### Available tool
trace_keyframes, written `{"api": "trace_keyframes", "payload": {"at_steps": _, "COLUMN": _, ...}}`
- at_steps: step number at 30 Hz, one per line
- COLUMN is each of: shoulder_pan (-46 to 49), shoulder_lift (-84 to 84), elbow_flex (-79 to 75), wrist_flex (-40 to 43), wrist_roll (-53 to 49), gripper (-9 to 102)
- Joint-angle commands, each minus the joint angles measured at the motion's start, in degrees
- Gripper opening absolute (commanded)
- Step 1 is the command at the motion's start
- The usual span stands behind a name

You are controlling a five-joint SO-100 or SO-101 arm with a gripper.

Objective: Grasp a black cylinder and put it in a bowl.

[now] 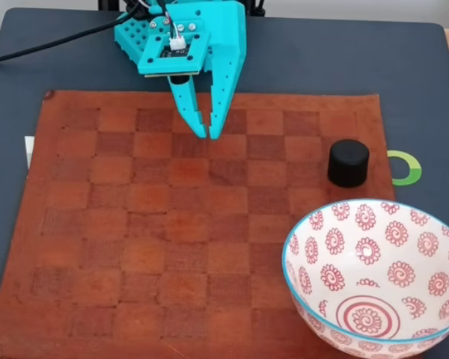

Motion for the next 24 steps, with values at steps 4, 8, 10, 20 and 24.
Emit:
{"api": "trace_keyframes", "payload": {"at_steps": 4, "shoulder_pan": -0.18, "shoulder_lift": 2.99, "elbow_flex": -0.53, "wrist_flex": -0.62, "wrist_roll": 0.09, "gripper": 0}}
{"api": "trace_keyframes", "payload": {"at_steps": 8, "shoulder_pan": -0.18, "shoulder_lift": 2.99, "elbow_flex": -0.53, "wrist_flex": -0.62, "wrist_roll": 0.09, "gripper": 0}}
{"api": "trace_keyframes", "payload": {"at_steps": 10, "shoulder_pan": -0.18, "shoulder_lift": 2.99, "elbow_flex": -0.53, "wrist_flex": -0.62, "wrist_roll": 0.09, "gripper": 0}}
{"api": "trace_keyframes", "payload": {"at_steps": 20, "shoulder_pan": -0.53, "shoulder_lift": 2.99, "elbow_flex": -0.70, "wrist_flex": -0.62, "wrist_roll": 0.18, "gripper": 0}}
{"api": "trace_keyframes", "payload": {"at_steps": 24, "shoulder_pan": -0.62, "shoulder_lift": 2.99, "elbow_flex": -0.70, "wrist_flex": -0.62, "wrist_roll": 0.26, "gripper": 0}}
